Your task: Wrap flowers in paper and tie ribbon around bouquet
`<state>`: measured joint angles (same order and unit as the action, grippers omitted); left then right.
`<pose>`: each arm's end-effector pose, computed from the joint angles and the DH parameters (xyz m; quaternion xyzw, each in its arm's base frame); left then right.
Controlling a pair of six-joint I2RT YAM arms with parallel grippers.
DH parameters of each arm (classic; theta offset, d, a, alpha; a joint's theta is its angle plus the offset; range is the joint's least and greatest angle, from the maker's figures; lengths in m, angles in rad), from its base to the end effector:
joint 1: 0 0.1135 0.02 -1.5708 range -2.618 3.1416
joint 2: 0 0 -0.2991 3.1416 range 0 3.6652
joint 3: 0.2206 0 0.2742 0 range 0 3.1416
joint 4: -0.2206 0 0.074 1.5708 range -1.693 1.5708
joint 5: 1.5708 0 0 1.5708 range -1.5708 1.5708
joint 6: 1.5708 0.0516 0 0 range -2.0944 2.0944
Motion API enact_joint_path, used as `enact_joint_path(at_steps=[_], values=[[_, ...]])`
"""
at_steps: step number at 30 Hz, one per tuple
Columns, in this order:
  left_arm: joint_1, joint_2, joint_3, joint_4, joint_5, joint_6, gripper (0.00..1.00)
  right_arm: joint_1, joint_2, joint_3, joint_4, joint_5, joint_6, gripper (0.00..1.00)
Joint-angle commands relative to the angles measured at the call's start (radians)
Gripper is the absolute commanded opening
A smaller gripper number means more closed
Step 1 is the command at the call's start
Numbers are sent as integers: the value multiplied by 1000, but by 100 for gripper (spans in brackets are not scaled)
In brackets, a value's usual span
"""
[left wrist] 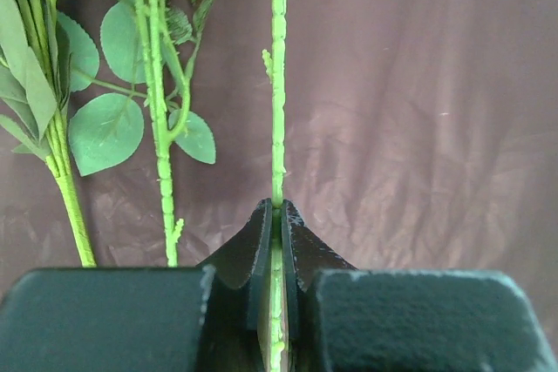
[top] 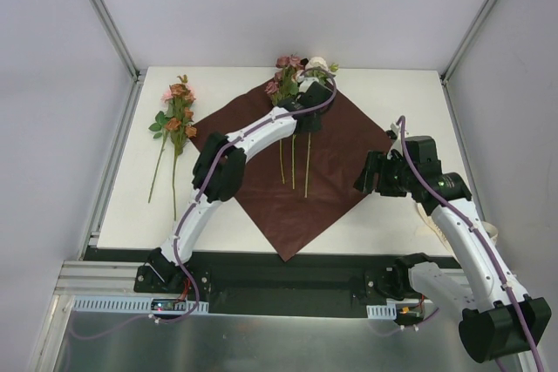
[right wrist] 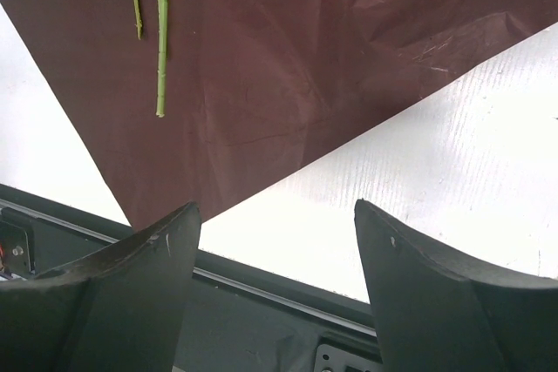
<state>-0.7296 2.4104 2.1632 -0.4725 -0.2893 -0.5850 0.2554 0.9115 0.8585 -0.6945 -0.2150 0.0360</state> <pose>0.4642 -0.3954 0.2246 0.0058 0.9032 -0.1457 0.4036 0.1892 0.0608 0.3111 -0.1424 0.9010 0.1550 0.3793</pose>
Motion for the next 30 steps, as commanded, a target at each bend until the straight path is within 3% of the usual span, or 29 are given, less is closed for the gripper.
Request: enact_joint_path(at_steps=[1, 8, 30], values=[[12, 15, -28, 67, -76, 33, 0, -5, 1, 16, 3, -26, -8, 75], [27, 85, 55, 86, -76, 36, 0, -5, 3, 7, 1, -27, -10, 75], [114, 116, 107, 144, 38, 25, 0, -5, 10, -1, 6, -35, -8, 75]])
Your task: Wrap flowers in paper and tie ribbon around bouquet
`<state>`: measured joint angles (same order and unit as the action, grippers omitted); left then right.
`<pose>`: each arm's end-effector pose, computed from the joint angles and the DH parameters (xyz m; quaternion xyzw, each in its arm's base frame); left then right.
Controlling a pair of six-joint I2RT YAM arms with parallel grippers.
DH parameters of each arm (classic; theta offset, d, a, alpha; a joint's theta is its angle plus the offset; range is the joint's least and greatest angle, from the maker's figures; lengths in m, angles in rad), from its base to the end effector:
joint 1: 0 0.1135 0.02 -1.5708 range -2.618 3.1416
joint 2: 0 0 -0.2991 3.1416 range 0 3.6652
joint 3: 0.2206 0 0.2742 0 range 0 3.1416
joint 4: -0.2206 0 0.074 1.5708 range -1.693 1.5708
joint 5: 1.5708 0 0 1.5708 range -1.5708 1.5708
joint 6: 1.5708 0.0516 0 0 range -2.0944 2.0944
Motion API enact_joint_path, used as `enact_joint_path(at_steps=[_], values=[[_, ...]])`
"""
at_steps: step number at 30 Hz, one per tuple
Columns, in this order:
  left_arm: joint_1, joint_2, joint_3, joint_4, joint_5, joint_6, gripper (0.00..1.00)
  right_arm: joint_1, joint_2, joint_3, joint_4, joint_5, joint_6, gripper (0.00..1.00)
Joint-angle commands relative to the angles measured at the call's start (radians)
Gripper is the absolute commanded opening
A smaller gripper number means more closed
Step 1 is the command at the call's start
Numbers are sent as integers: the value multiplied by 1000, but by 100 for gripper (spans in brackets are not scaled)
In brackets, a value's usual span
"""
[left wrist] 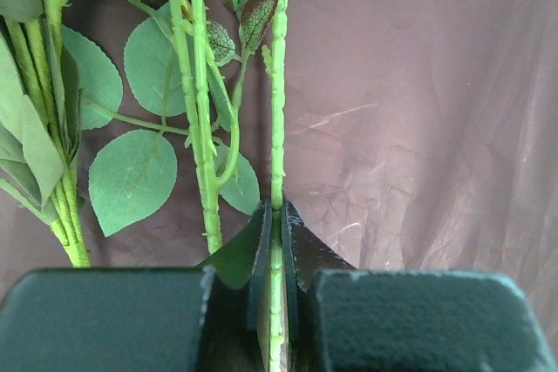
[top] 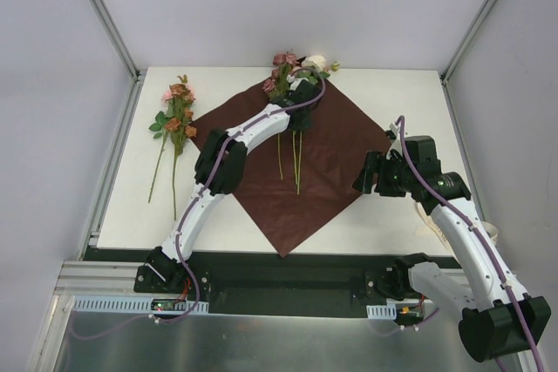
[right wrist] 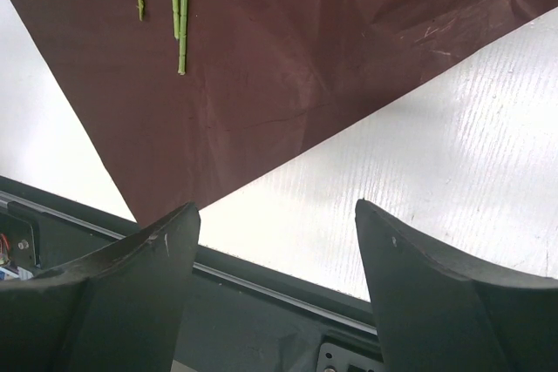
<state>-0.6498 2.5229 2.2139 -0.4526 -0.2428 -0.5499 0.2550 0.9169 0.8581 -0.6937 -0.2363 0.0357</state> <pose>0.5064 -0.3692 0.1771 -0.0020 0.9137 -0.1287 0.3854 0.1898 0.0620 0.3102 -0.1463 0.9005 0.1642 0.3752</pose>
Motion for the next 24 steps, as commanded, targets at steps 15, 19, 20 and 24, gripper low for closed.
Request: enact_joint_path(at_steps=[15, 19, 20, 24], values=[[68, -332, -210, 132, 373, 27, 58, -5, 154, -21, 98, -121, 35, 77], [72, -559, -461, 134, 480, 39, 58, -5, 238, -19, 140, -167, 35, 79], [70, -591, -508, 134, 520, 42, 59, -5, 259, -14, 152, -191, 42, 79], [65, -662, -673, 106, 585, 113, 59, -2, 347, 5, 224, -230, 96, 79]])
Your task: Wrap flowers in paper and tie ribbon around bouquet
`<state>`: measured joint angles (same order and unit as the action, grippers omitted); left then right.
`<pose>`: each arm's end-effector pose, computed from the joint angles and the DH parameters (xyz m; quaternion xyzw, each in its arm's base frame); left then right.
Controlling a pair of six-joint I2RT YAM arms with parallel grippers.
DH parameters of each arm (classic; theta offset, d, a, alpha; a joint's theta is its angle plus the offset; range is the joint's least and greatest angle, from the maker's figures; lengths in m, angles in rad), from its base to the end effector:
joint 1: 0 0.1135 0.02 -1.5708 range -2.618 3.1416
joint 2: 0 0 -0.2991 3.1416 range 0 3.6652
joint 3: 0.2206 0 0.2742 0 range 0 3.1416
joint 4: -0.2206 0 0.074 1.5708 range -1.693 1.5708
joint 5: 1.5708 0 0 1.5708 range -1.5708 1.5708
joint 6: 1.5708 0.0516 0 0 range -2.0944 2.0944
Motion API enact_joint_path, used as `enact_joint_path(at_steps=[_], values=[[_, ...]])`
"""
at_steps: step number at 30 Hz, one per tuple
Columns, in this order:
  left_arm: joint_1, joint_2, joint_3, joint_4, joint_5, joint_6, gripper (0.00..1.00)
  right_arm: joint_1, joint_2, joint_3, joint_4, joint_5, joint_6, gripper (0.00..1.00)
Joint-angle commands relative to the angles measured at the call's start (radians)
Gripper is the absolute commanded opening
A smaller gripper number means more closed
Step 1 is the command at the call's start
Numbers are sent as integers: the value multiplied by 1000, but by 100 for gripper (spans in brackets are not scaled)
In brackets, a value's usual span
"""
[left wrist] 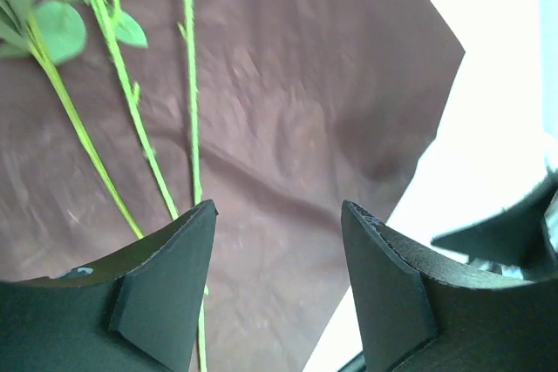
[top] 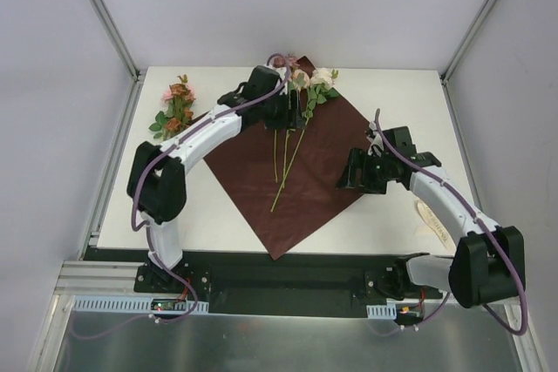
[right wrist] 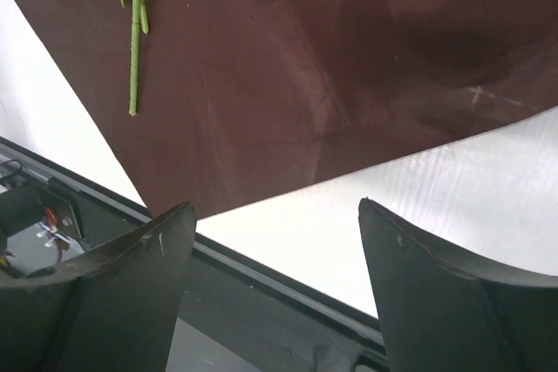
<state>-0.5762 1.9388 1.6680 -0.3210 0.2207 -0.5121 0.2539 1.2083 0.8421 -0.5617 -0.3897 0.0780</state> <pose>0.4170 -0.2844 0.3094 0.0799 0.8751 -0.3251 0.3495 0.2450 0.0838 0.2560 -0.1427 0.9219 0.2324 0.2754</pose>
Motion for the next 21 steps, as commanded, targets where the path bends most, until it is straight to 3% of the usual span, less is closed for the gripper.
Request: enact_joint_path(at_steps=[1, 5, 10, 14, 17, 18, 21], values=[[-8, -78, -164, -41, 115, 81, 57, -1, 66, 38, 92, -77, 63, 78], [-45, -67, -231, -58, 53, 105, 44, -2, 66, 83, 59, -25, 59, 77], [-89, -17, -263, -98, -52, 77, 41, -2, 43, 66, 62, 20, 88, 77], [-139, -57, -315, -86, -156, 49, 38, -1, 121, 66, 140, 14, 103, 68], [-174, -112, -390, -27, -164, 27, 44, -2, 219, 112, 157, 43, 89, 57], [-185, -127, -402, -23, -168, 23, 49, -2, 237, 133, 152, 54, 89, 56], [-186, -155, -479, 19, -164, -19, 51, -5, 269, 140, 141, 98, 95, 56]])
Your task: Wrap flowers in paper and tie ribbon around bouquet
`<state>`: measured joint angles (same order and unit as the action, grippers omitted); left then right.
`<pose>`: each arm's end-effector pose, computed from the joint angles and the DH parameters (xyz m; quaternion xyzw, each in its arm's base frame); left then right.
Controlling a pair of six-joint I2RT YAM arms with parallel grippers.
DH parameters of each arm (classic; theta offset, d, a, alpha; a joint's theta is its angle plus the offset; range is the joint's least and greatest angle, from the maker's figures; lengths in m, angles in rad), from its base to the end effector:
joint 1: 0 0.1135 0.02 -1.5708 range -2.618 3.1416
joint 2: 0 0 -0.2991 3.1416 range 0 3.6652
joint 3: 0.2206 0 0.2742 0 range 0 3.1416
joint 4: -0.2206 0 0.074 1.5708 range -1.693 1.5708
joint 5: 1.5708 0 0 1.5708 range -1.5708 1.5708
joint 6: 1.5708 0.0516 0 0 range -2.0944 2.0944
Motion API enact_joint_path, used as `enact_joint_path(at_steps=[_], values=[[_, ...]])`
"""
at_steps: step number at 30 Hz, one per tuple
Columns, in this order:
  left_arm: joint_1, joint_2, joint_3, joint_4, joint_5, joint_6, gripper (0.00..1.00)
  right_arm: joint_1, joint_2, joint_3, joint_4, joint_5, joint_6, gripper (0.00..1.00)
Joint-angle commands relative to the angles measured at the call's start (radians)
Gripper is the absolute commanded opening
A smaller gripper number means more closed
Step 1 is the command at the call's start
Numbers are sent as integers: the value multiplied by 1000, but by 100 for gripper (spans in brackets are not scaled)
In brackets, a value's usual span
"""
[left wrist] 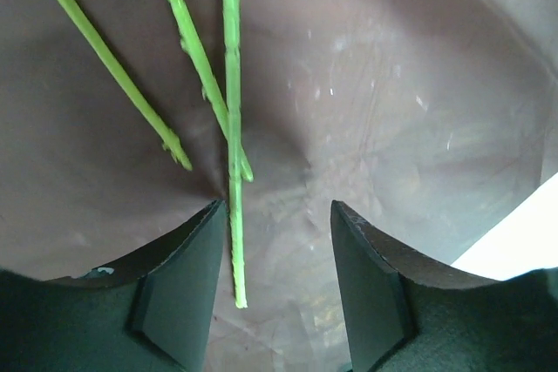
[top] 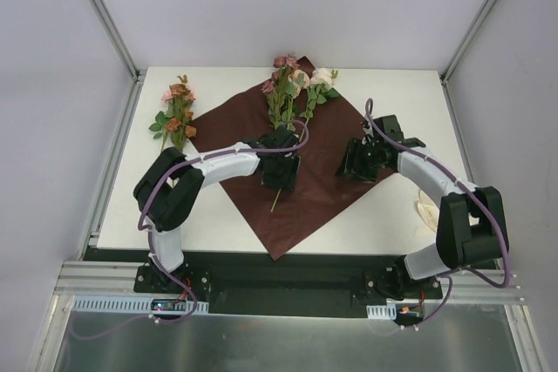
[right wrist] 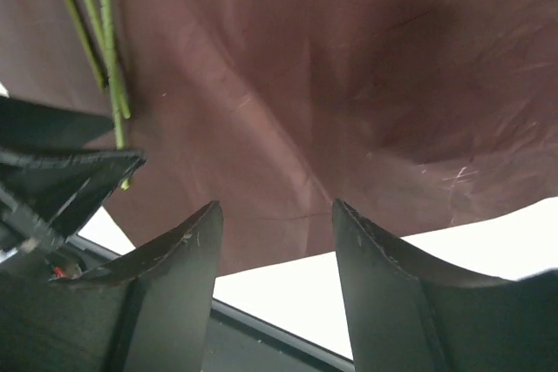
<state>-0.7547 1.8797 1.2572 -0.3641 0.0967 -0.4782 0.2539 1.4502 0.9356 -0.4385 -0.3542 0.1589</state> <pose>0.3116 -0.2999 0.1866 0.1456 0.9455 -0.2041 0.2079 0.3027 0.0970 0.2312 -0.0980 0.9342 0.2256 0.2585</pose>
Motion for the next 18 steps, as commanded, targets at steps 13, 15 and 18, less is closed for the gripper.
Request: enact_joint_path(at_steps=[13, 15, 18], values=[[-25, -88, -257, 149, 5, -115, 35, 62, 197, 42, 101, 135, 21, 51], [-35, -96, -287, 151, -3, -132, 29, 79, 200, 19, 103, 173, 28, 50], [-55, -114, -323, 152, -14, -146, 21, 108, 199, -27, 106, 208, 42, 46]])
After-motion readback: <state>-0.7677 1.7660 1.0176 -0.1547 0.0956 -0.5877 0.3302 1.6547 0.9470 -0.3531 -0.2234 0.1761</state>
